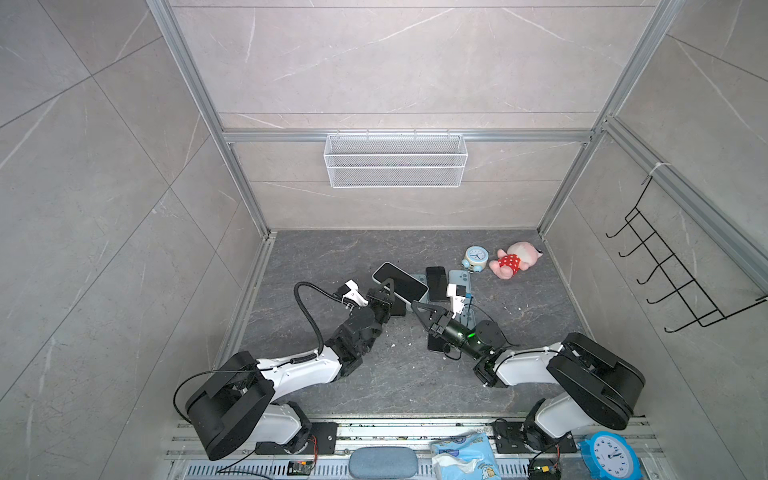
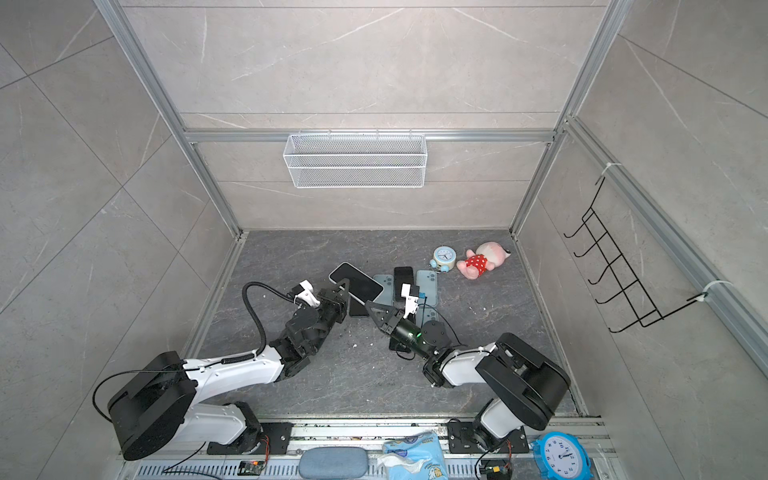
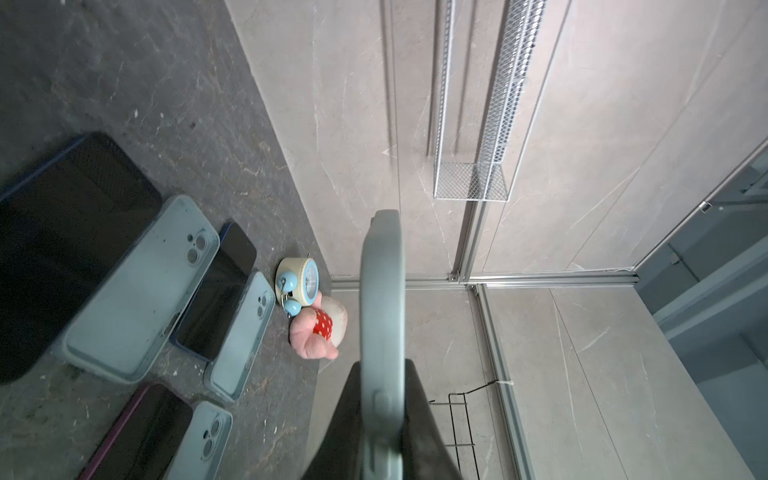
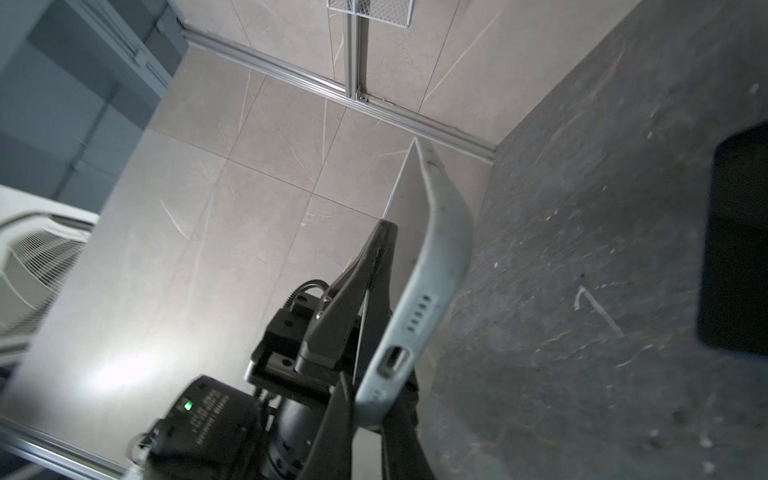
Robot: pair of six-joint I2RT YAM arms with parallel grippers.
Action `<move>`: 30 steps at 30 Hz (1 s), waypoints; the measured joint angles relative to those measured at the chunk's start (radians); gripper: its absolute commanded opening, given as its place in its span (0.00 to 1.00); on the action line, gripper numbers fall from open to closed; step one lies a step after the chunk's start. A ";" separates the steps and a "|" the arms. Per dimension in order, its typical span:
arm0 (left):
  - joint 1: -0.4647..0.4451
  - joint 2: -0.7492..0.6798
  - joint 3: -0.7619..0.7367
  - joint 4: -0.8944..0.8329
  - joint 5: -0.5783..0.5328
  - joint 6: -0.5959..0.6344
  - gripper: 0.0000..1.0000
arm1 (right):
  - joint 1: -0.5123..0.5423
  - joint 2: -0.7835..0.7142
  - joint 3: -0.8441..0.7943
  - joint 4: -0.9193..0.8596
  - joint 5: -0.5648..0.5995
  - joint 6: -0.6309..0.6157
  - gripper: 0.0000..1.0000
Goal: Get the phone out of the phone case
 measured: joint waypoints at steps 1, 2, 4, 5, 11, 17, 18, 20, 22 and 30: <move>0.008 -0.001 0.014 -0.033 0.027 -0.032 0.00 | 0.000 -0.043 0.002 -0.064 0.006 -0.071 0.00; 0.014 -0.003 0.025 -0.056 0.047 -0.058 0.00 | 0.000 -0.079 0.005 -0.119 0.011 -0.130 0.00; 0.023 -0.006 0.048 -0.090 0.088 -0.109 0.00 | 0.002 -0.166 0.023 -0.254 0.024 -0.267 0.00; 0.024 -0.008 0.060 -0.103 0.101 -0.126 0.00 | 0.003 -0.195 0.031 -0.297 0.032 -0.321 0.00; 0.043 -0.011 0.093 -0.137 0.127 -0.177 0.00 | 0.002 -0.245 0.114 -0.500 0.041 -0.580 0.00; 0.040 -0.011 0.104 -0.132 0.157 -0.179 0.00 | -0.009 -0.240 0.092 -0.684 0.064 -0.709 0.00; 0.039 -0.011 0.109 -0.133 0.166 -0.177 0.00 | -0.010 -0.241 0.084 -0.703 0.071 -0.717 0.00; 0.039 -0.011 0.121 -0.133 0.172 -0.170 0.00 | -0.011 -0.256 0.063 -0.732 0.078 -0.725 0.15; 0.043 -0.011 0.130 -0.126 0.175 -0.160 0.00 | -0.014 -0.303 0.043 -0.779 0.080 -0.715 0.48; 0.087 -0.005 0.095 -0.022 0.243 -0.093 0.00 | -0.154 -0.595 0.068 -0.924 -0.018 -0.507 0.78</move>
